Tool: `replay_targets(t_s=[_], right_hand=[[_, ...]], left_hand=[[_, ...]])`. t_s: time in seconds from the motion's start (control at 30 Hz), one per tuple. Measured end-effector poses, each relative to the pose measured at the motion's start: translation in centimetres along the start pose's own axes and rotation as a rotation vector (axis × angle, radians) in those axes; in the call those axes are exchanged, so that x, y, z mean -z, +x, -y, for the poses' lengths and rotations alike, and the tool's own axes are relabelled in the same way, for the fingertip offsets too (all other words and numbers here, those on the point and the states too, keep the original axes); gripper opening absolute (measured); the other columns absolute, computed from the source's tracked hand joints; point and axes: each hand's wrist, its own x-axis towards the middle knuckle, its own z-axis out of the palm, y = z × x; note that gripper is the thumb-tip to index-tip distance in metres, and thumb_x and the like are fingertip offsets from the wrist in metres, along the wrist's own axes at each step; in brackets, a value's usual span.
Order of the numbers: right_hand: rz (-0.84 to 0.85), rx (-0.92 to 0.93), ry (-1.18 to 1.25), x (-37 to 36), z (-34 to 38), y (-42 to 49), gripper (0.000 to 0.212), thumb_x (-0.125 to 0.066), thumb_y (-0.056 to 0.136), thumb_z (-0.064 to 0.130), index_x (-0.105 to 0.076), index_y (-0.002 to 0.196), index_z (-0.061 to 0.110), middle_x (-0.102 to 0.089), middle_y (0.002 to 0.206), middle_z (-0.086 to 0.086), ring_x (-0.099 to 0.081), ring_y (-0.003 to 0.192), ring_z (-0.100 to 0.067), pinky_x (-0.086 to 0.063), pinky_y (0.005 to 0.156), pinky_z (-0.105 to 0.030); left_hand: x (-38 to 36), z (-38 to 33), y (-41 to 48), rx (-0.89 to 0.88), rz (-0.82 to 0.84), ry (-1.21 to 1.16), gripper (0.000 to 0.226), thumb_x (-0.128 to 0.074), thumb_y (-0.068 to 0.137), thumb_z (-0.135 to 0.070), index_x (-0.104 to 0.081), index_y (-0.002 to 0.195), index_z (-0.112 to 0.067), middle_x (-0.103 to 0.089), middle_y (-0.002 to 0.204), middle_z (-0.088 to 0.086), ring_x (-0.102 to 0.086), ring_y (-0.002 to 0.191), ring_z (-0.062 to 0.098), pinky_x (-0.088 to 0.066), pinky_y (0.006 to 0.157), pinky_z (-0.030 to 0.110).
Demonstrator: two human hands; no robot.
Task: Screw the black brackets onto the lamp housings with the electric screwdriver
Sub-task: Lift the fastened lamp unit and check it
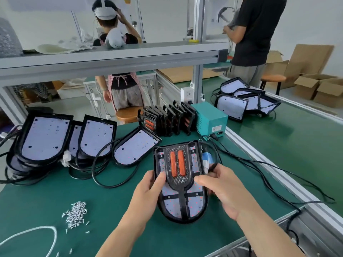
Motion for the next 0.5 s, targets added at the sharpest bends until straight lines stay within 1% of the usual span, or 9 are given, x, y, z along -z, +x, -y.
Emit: replay_targets(t_s=[0.1, 0.17, 0.2, 0.23, 0.3, 0.33, 0.4, 0.43, 0.5], right_hand=[[-0.082, 0.045, 0.027, 2.2, 1.5, 0.0, 0.075, -0.078, 0.054, 0.035, -0.061, 0.115, -0.006, -0.059, 0.088, -0.014, -0.053, 0.078, -0.024, -0.043, 0.080, -0.037], [-0.154, 0.044, 0.065, 3.5, 2.2, 0.4, 0.074, -0.082, 0.054, 0.034, -0.064, 0.113, -0.007, -0.066, 0.096, -0.027, -0.058, 0.082, -0.035, -0.049, 0.091, -0.044], [-0.208, 0.058, 0.107, 5.1, 2.4, 0.5, 0.066, -0.084, 0.059, 0.030, -0.065, 0.110, -0.008, -0.067, 0.097, -0.028, -0.059, 0.083, -0.034, -0.049, 0.089, -0.047], [-0.247, 0.077, 0.141, 6.8, 2.5, 0.7, 0.052, -0.085, 0.066, 0.023, -0.067, 0.104, -0.008, -0.069, 0.092, -0.024, -0.059, 0.082, -0.030, -0.048, 0.083, -0.044], [-0.291, 0.099, 0.210, 8.8, 2.7, 1.7, 0.011, -0.077, 0.082, 0.008, -0.073, 0.090, 0.001, -0.075, 0.086, -0.010, -0.065, 0.076, -0.024, -0.050, 0.071, -0.034], [-0.320, 0.105, 0.257, 10.2, 2.9, 2.0, 0.007, -0.072, 0.086, 0.003, -0.075, 0.081, 0.005, -0.077, 0.083, -0.007, -0.069, 0.072, -0.020, -0.053, 0.066, -0.029], [-0.427, 0.122, 0.355, 13.6, 2.9, 2.9, 0.027, -0.068, 0.088, -0.002, -0.071, 0.065, 0.011, -0.076, 0.072, -0.003, -0.070, 0.064, -0.012, -0.054, 0.055, -0.021], [-0.495, 0.117, 0.390, 15.3, 2.8, 3.4, 0.026, -0.069, 0.089, -0.003, -0.068, 0.067, 0.012, -0.075, 0.072, -0.003, -0.069, 0.065, -0.011, -0.054, 0.055, -0.019], [-0.610, 0.088, 0.450, 18.5, 2.5, 4.6, 0.013, -0.070, 0.089, -0.001, -0.064, 0.082, 0.008, -0.075, 0.090, -0.008, -0.070, 0.070, -0.009, -0.054, 0.061, -0.018]], left_hand=[[0.1, 0.9, 0.5, 0.048, -0.027, -0.008, 0.041, -0.040, 0.102, -0.056, -0.071, 0.105, -0.030, -0.075, 0.106, -0.008, -0.068, 0.103, 0.007, -0.047, 0.090, 0.031], [0.9, 2.1, 0.7, 0.076, -0.124, 0.043, 0.039, -0.039, 0.103, -0.047, -0.070, 0.103, -0.023, -0.076, 0.097, -0.005, -0.070, 0.095, 0.012, -0.050, 0.090, 0.033], [0.6, 2.4, 0.9, 0.078, -0.126, 0.092, 0.033, -0.044, 0.103, -0.042, -0.070, 0.100, -0.022, -0.076, 0.094, -0.007, -0.070, 0.093, 0.011, -0.051, 0.090, 0.032], [0.4, 2.7, 1.1, 0.079, -0.126, 0.137, 0.026, -0.049, 0.102, -0.037, -0.070, 0.097, -0.023, -0.076, 0.092, -0.009, -0.070, 0.092, 0.009, -0.051, 0.090, 0.032], [1.2, 3.5, 0.8, 0.063, -0.158, 0.201, 0.015, -0.057, 0.099, -0.030, -0.071, 0.095, -0.026, -0.075, 0.090, -0.012, -0.070, 0.088, 0.004, -0.051, 0.091, 0.032], [1.2, 3.7, 0.7, 0.042, -0.154, 0.229, 0.012, -0.059, 0.097, -0.028, -0.071, 0.094, -0.027, -0.075, 0.089, -0.012, -0.069, 0.086, 0.002, -0.050, 0.091, 0.032], [1.0, 3.8, 0.8, 0.012, -0.162, 0.256, 0.010, -0.063, 0.095, -0.024, -0.071, 0.092, -0.027, -0.075, 0.086, -0.011, -0.069, 0.084, 0.003, -0.051, 0.087, 0.029], [0.8, 3.8, 0.9, 0.005, -0.167, 0.260, 0.009, -0.064, 0.094, -0.023, -0.072, 0.091, -0.027, -0.075, 0.086, -0.011, -0.069, 0.084, 0.005, -0.052, 0.085, 0.025], [0.6, 3.8, 0.9, -0.019, -0.167, 0.280, 0.007, -0.068, 0.092, -0.021, -0.072, 0.091, -0.026, -0.075, 0.086, -0.010, -0.069, 0.085, 0.006, -0.050, 0.080, 0.013]])
